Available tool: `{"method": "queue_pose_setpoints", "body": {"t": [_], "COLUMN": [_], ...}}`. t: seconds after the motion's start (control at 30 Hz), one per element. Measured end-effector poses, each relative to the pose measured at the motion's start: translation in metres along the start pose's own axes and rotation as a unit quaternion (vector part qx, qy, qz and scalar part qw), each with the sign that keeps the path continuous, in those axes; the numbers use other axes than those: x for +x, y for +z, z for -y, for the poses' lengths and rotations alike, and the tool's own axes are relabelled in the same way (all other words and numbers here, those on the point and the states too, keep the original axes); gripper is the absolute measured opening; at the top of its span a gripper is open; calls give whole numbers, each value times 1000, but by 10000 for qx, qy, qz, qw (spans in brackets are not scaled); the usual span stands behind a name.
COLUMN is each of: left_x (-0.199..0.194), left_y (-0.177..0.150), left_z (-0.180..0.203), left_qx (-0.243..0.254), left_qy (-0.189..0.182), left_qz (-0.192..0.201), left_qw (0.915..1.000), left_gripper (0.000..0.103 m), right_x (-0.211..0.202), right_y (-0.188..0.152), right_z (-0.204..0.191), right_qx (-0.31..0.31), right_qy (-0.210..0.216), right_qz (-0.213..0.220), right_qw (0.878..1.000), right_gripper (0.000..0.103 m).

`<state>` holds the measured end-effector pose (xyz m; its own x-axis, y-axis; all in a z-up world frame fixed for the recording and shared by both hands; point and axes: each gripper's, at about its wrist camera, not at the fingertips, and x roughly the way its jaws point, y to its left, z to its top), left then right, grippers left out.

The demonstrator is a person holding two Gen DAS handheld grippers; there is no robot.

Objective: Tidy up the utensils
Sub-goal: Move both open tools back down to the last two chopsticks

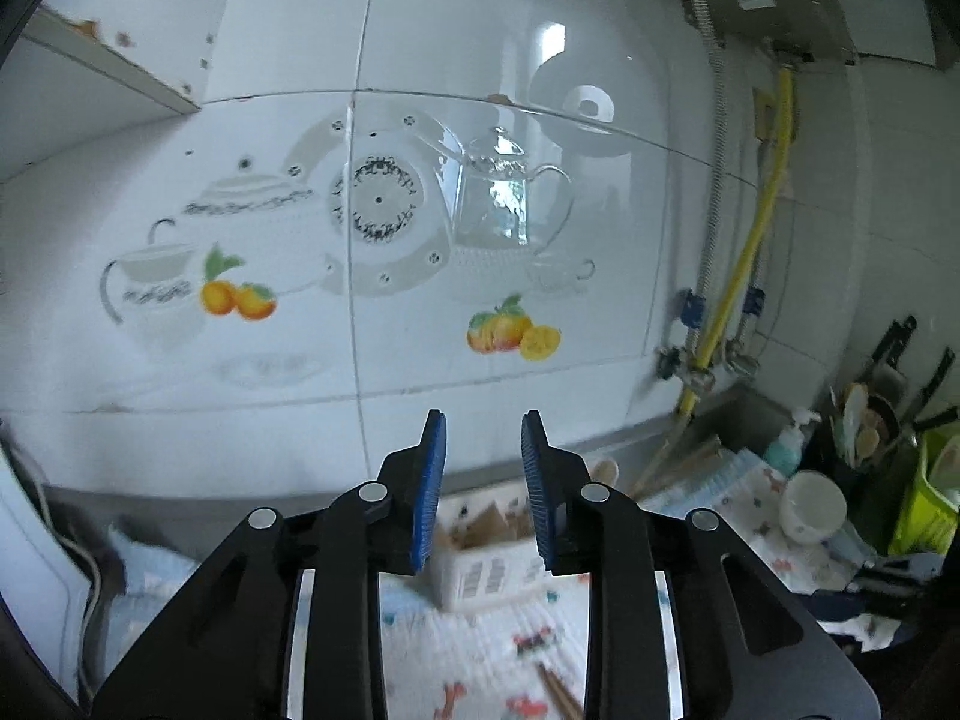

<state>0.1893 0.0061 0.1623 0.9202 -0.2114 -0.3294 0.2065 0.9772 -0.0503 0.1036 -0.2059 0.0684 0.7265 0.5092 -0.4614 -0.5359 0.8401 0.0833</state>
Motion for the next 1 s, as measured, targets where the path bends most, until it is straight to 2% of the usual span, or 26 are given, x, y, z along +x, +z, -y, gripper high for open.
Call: {"method": "queue_pose_setpoints", "body": {"t": [0.17, 0.33, 0.7, 0.9, 1.0], "left_x": [-41, -70, -94, -99, -101], "left_y": [-32, -71, -106, -122, -133], "left_z": [5, 9, 11, 12, 12], "left_qx": [132, 96, 178, 140, 55], "left_qy": [79, 61, 157, 64, 29], "left_qz": [-96, -269, -555, -713, -790], "left_qw": [9998, 9996, 9982, 9973, 9969], "left_gripper": [38, 41, 43, 44, 45], "right_x": [-16, -41, -123, -137, -135], "right_y": [-42, -69, -58, -64, -68], "right_z": [-12, -13, -6, -11, -14], "right_qx": [305, 514, 509, 553, 499], "right_qy": [390, 506, 435, 527, 422], "right_qz": [-226, -292, 381, 544, 495], "right_qw": [9985, 9970, 9970, 9956, 9966], "right_gripper": [21, 21, 22, 22, 22]}}
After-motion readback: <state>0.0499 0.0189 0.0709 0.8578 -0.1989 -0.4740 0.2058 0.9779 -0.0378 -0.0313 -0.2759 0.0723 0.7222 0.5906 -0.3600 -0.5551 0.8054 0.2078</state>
